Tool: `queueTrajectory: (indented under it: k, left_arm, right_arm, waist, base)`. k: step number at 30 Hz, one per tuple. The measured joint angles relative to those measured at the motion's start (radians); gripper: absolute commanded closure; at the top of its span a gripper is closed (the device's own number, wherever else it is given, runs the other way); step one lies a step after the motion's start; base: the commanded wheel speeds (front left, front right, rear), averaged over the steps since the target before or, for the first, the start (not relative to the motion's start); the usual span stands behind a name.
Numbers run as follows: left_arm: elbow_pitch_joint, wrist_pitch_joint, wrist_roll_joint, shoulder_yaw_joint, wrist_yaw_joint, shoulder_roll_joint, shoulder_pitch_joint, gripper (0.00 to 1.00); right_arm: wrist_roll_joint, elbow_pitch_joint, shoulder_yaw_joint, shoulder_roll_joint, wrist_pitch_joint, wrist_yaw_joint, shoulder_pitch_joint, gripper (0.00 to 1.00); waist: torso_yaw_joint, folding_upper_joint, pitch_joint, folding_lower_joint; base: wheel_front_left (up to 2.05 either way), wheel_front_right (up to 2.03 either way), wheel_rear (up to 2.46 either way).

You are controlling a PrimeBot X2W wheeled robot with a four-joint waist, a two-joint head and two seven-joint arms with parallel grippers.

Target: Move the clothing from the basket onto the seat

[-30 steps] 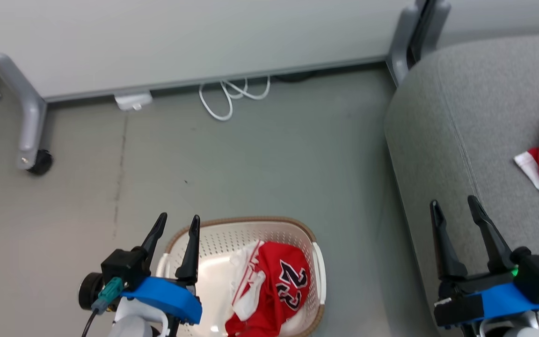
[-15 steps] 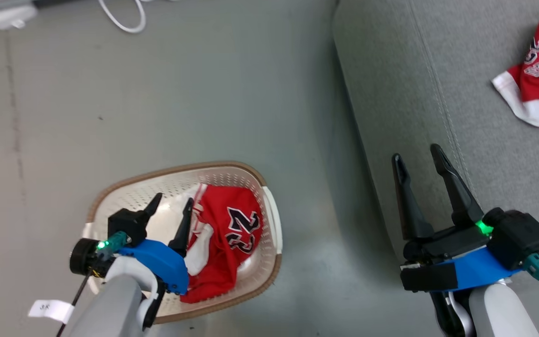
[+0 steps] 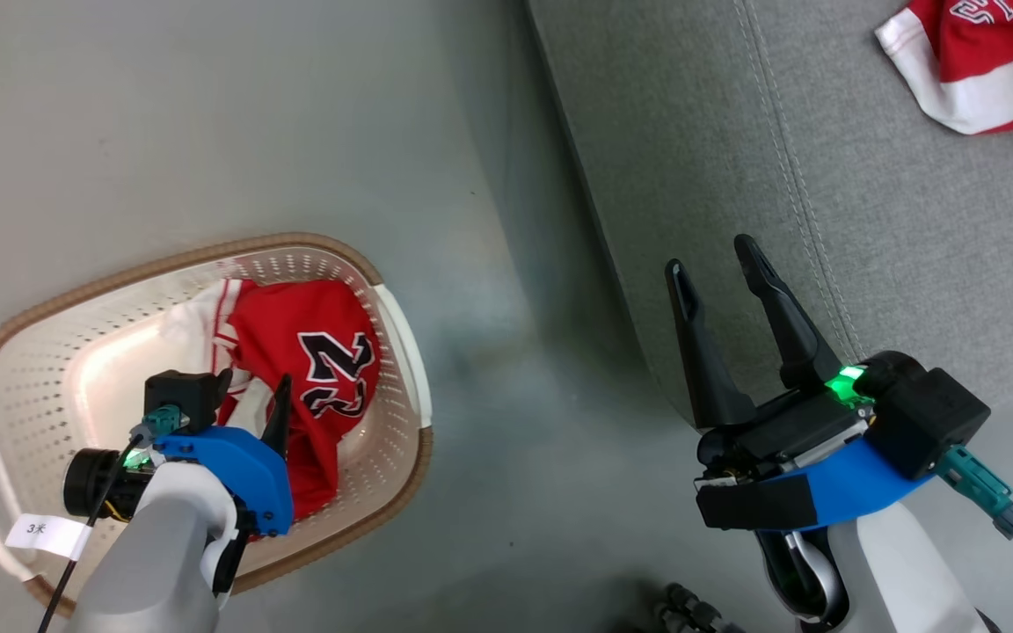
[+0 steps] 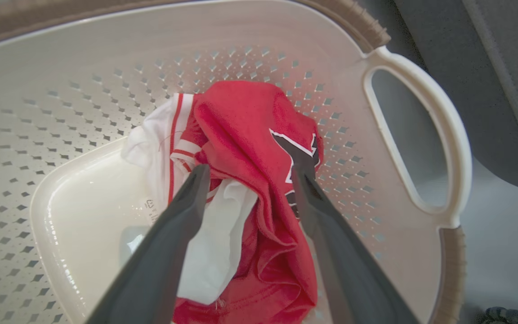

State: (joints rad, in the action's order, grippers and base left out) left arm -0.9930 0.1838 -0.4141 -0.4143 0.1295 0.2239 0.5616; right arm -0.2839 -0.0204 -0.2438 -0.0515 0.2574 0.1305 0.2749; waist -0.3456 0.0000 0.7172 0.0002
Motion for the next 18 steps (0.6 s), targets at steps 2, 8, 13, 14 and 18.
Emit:
queueTrajectory:
  k: [2, 8, 13, 14, 18]
  left_arm:
    - [-0.013, -0.007, -0.002, 0.001, 0.000, 0.007, 0.004, 0.00]
    - [-0.043, -0.035, -0.009, 0.000, -0.002, 0.025, 0.025, 0.00]
    - [-0.057, -0.060, -0.014, 0.004, -0.041, 0.029, 0.048, 0.00]
    - [-0.059, -0.065, -0.019, 0.006, -0.042, 0.029, 0.050, 0.00]
    - [-0.068, -0.087, -0.025, 0.006, -0.051, 0.032, 0.063, 0.00]
  right_arm:
    - [-0.011, -0.001, -0.015, 0.000, 0.001, 0.000, 0.011, 0.00]
    - [-0.046, 0.011, -0.040, 0.000, 0.003, 0.000, 0.028, 0.00]
    - [-0.063, 0.023, -0.051, 0.000, 0.004, 0.000, 0.030, 0.00]
    - [-0.066, 0.026, -0.054, 0.000, 0.004, 0.000, 0.030, 0.00]
    - [-0.075, 0.033, -0.062, 0.000, 0.004, 0.000, 0.035, 0.00]
  waist:
    - [-0.019, 0.0000, 0.021, 0.0000]
    - [-0.065, 0.0000, 0.070, 0.0000]
    - [-0.090, 0.0000, 0.098, 0.0000]
    - [-0.094, 0.0000, 0.102, 0.0000]
    - [-0.105, 0.0000, 0.117, -0.0001]
  base:
    - [0.00, 0.00, 0.00]
    - [0.00, 0.00, 0.00]
    - [0.00, 0.00, 0.00]
    - [0.00, 0.00, 0.00]
    - [0.00, 0.00, 0.00]
